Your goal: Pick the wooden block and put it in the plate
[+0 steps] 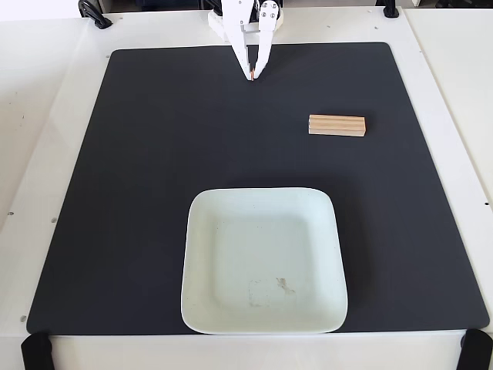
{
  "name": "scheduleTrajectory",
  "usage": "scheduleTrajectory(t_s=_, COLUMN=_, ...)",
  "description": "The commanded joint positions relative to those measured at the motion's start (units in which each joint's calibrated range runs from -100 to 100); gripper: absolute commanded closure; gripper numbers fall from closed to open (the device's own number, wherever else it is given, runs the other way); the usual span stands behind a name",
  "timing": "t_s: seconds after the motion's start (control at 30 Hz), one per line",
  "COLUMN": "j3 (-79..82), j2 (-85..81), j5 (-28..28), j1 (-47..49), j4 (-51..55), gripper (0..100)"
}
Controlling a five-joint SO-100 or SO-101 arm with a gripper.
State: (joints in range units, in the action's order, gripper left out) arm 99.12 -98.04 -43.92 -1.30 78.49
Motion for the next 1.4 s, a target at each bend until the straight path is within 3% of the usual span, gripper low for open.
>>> scheduleTrajectory(t_s=0.0, j3=0.25, j2=0.25, j5=0.14, j1=-0.15, j4=0.30, gripper=99)
scheduleTrajectory(t_s=0.57, j3=-2.45, j2=0.42, j5=-0.28, j1=5.22, j4=0.57, gripper=99)
scheduleTrajectory(t_s=0.73, j3=-13.61, j2=5.25, j5=0.09, j1=11.72, j4=2.78, gripper=99)
scheduleTrajectory(t_s=1.03, j3=-45.01, j2=32.62, j5=0.41, j1=21.01, j4=2.95, gripper=99)
scheduleTrajectory(t_s=1.13, j3=-54.81, j2=41.52, j5=5.54, j1=23.59, j4=2.95, gripper=99)
scheduleTrajectory(t_s=1.37, j3=-75.68, j2=61.94, j5=23.37, j1=25.83, j4=2.95, gripper=99)
